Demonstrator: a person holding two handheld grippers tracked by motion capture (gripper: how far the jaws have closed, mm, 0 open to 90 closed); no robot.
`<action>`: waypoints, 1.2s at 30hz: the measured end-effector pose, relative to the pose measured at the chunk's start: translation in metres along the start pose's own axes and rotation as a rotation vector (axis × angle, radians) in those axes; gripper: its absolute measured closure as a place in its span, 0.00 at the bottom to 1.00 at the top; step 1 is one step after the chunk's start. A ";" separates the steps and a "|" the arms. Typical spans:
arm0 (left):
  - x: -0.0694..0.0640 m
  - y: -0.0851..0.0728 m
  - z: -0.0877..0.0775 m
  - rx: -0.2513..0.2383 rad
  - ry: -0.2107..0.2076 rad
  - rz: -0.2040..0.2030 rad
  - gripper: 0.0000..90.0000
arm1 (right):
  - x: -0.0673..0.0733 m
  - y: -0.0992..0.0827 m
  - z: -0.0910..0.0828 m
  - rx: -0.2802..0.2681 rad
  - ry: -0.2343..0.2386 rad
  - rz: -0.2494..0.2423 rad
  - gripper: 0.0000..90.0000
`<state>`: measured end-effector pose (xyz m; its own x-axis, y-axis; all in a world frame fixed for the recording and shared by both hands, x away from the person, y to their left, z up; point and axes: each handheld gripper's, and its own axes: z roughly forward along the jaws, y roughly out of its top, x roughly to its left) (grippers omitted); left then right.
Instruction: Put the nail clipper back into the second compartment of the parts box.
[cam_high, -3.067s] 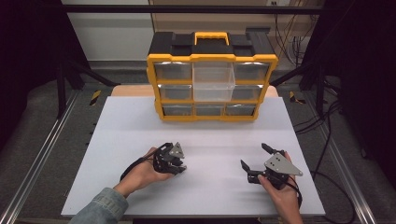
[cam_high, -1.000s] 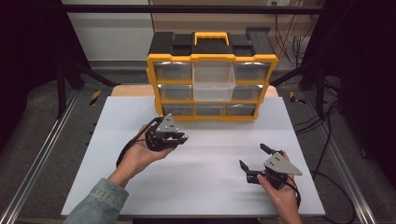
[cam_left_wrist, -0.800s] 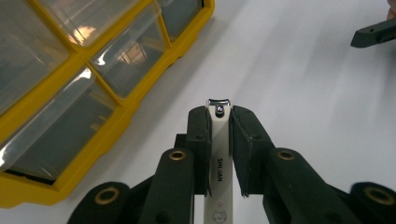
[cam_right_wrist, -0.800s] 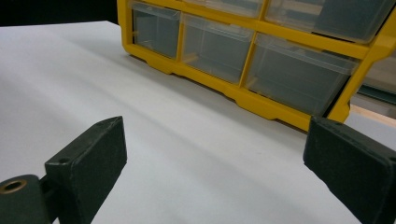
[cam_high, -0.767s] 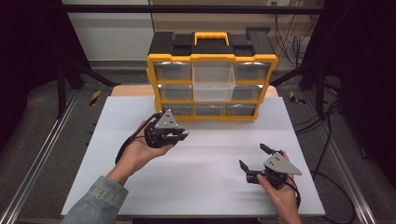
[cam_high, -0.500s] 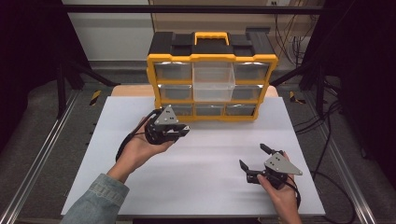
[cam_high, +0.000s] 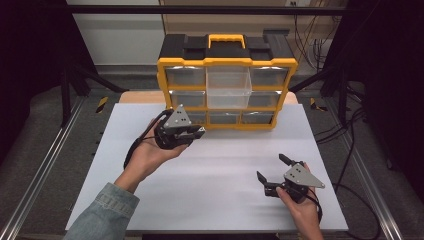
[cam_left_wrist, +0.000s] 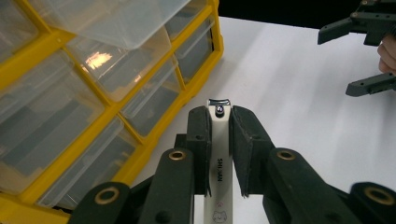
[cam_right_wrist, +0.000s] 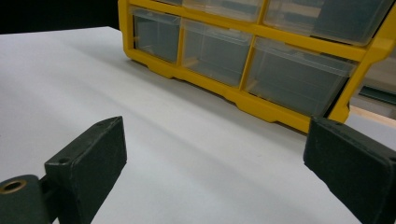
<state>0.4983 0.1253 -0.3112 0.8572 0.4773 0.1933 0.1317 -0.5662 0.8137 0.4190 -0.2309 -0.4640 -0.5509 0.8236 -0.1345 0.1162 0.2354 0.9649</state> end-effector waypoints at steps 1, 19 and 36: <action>0.000 0.001 -0.001 -0.003 0.001 0.000 0.85 | 0.000 0.000 0.000 0.000 0.000 0.000 0.07; 0.005 0.023 -0.013 -0.061 0.004 0.004 0.85 | 0.000 0.002 -0.002 -0.023 0.005 0.011 0.07; 0.013 0.039 -0.032 -0.111 0.024 0.003 0.85 | 0.001 0.003 -0.002 -0.029 0.012 0.008 0.07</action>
<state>0.4989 0.1311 -0.2598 0.8450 0.4928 0.2077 0.0725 -0.4905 0.8684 0.4169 -0.2304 -0.4610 -0.5601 0.8191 -0.1241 0.0968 0.2134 0.9722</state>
